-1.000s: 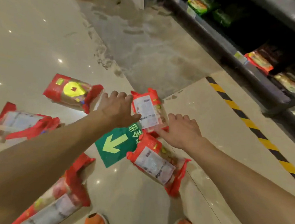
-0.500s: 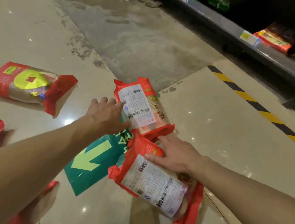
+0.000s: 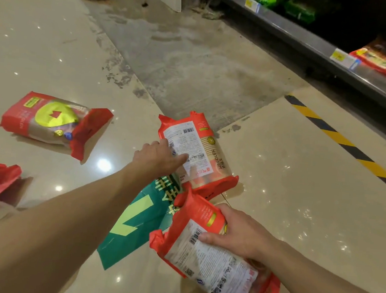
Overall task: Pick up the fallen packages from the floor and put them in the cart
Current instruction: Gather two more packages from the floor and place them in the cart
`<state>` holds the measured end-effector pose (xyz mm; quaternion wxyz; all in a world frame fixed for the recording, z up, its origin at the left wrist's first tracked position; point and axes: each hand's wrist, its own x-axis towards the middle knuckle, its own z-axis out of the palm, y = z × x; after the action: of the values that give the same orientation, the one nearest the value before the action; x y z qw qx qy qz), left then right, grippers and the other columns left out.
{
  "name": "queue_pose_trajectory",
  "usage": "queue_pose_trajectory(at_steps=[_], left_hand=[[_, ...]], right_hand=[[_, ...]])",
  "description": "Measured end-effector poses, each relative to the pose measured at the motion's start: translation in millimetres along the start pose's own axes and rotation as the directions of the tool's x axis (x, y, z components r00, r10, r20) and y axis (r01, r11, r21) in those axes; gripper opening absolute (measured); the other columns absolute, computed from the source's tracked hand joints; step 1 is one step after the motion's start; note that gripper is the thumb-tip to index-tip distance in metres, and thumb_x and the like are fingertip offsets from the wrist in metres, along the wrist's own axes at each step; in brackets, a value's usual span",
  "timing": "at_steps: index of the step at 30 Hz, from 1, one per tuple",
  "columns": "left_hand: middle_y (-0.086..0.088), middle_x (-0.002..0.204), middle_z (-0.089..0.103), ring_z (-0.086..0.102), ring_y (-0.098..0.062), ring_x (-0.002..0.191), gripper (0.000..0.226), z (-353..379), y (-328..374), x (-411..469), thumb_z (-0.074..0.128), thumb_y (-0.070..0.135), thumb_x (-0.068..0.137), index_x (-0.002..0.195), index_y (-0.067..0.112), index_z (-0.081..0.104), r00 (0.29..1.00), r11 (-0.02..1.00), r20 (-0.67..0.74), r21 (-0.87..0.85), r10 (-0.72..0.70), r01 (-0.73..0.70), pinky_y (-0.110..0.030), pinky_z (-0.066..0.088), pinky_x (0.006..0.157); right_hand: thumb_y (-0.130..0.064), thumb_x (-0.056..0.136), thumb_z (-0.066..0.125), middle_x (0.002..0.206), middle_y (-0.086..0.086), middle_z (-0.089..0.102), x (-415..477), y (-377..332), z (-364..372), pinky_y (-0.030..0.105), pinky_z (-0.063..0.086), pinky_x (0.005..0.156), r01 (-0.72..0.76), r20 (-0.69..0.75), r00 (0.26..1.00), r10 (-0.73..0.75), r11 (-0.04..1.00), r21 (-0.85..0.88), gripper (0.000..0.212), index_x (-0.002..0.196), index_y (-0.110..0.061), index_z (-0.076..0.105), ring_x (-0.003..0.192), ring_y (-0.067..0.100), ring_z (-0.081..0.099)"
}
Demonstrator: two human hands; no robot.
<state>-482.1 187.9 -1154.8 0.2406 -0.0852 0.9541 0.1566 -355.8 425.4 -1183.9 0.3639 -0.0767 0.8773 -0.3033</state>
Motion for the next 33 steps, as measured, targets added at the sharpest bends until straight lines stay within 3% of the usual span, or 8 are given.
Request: queue_pose_trajectory(at_steps=[3, 5, 10, 14, 17, 24, 28, 33], left_hand=[[-0.012, 0.150, 0.068, 0.069, -0.041, 0.133, 0.081, 11.2, 4.2, 17.1, 0.068, 0.065, 0.098, 0.156, 0.012, 0.050, 0.989, 0.861, 0.097, -0.488, -0.111, 0.145, -0.055, 0.060, 0.110], [-0.016, 0.145, 0.071, 0.071, -0.041, 0.130, 0.073, 21.7, 7.7, 25.0, 0.076, 0.054, 0.099, 0.151, 0.008, 0.055, 0.973, 0.712, 0.155, -0.663, -0.174, 0.233, -0.053, 0.061, 0.109], [-0.011, 0.128, 0.078, 0.080, -0.035, 0.110, 0.105, 47.0, 9.8, 46.2, 0.095, 0.065, 0.066, 0.148, 0.012, 0.055, 0.943, 0.504, 0.224, -0.801, -0.247, 0.322, -0.050, 0.068, 0.093], [-0.013, 0.122, 0.082, 0.083, -0.034, 0.101, 0.067, 51.6, 17.2, 49.9, 0.098, 0.038, 0.081, 0.133, 0.010, 0.066, 0.942, 0.378, 0.215, -0.874, -0.259, 0.304, -0.048, 0.069, 0.088], [-0.012, 0.120, 0.082, 0.085, -0.035, 0.095, 0.096, 54.2, 14.7, 55.1, 0.102, 0.047, 0.059, 0.139, 0.012, 0.060, 0.935, 0.340, 0.183, -0.896, -0.303, 0.286, -0.054, 0.071, 0.085], [-0.009, 0.125, 0.076, 0.081, -0.028, 0.095, 0.080, 21.8, 10.7, 36.5, 0.097, 0.030, 0.078, 0.142, 0.008, 0.054, 0.956, 0.434, -0.059, -0.898, -0.287, 0.075, -0.037, 0.066, 0.067], [0.003, 0.114, 0.072, 0.078, -0.020, 0.098, 0.073, -6.0, 1.7, -8.7, 0.094, 0.024, 0.084, 0.139, 0.013, 0.047, 0.964, 0.622, -0.205, -0.781, -0.168, -0.058, -0.040, 0.066, 0.078], [0.004, 0.119, 0.073, 0.077, -0.018, 0.099, 0.077, -44.3, 11.9, -106.8, 0.092, 0.029, 0.087, 0.150, 0.017, 0.049, 0.983, 0.771, -0.182, -0.629, -0.019, -0.102, -0.032, 0.063, 0.077]], right_hand=[[-0.092, 0.071, 0.068, 0.117, -0.023, 0.066, -6.6, 9.7, -6.6, 0.024, 0.054, 0.086, -0.028, -0.070, 0.997, 0.031, 0.999, 0.039, 0.089, 0.142, -0.042, 0.045, 0.104, -0.003, 0.066], [-0.097, 0.067, 0.066, 0.114, -0.023, 0.069, -12.4, 17.0, -11.1, 0.028, 0.058, 0.089, -0.050, -0.115, 0.992, 0.058, 0.996, 0.072, 0.088, 0.136, -0.046, 0.046, 0.101, -0.004, 0.069], [-0.103, 0.058, 0.059, 0.110, -0.023, 0.068, -26.5, 24.1, -20.2, 0.022, 0.055, 0.081, -0.094, -0.177, 0.977, 0.116, 0.987, 0.128, 0.091, 0.130, -0.049, 0.045, 0.096, -0.005, 0.068], [-0.102, 0.060, 0.061, 0.111, -0.021, 0.069, -27.6, 29.4, -21.8, 0.029, 0.060, 0.085, -0.128, -0.207, 0.965, 0.159, 0.979, 0.155, 0.096, 0.135, -0.044, 0.047, 0.097, -0.002, 0.069], [-0.104, 0.056, 0.058, 0.112, -0.020, 0.069, -26.1, 29.2, -24.3, 0.033, 0.061, 0.088, -0.133, -0.214, 0.963, 0.163, 0.980, 0.147, 0.100, 0.134, -0.043, 0.048, 0.098, -0.002, 0.069], [-0.095, 0.067, 0.067, 0.110, -0.018, 0.071, -18.4, 25.0, -29.9, 0.038, 0.062, 0.087, -0.110, -0.240, 0.960, 0.142, 0.984, 0.142, 0.087, 0.132, -0.040, 0.052, 0.096, 0.001, 0.072], [-0.091, 0.066, 0.071, 0.109, -0.017, 0.073, -38.8, 14.0, -43.7, 0.041, 0.062, 0.088, -0.082, -0.350, 0.920, 0.178, 0.959, 0.272, 0.087, 0.133, -0.038, 0.054, 0.096, 0.005, 0.073], [-0.083, 0.073, 0.073, 0.102, -0.018, 0.071, -104.0, -27.1, -86.6, 0.037, 0.058, 0.084, -0.075, -0.494, 0.813, 0.310, 0.896, 0.438, 0.073, 0.125, -0.035, 0.055, 0.094, 0.006, 0.071]])
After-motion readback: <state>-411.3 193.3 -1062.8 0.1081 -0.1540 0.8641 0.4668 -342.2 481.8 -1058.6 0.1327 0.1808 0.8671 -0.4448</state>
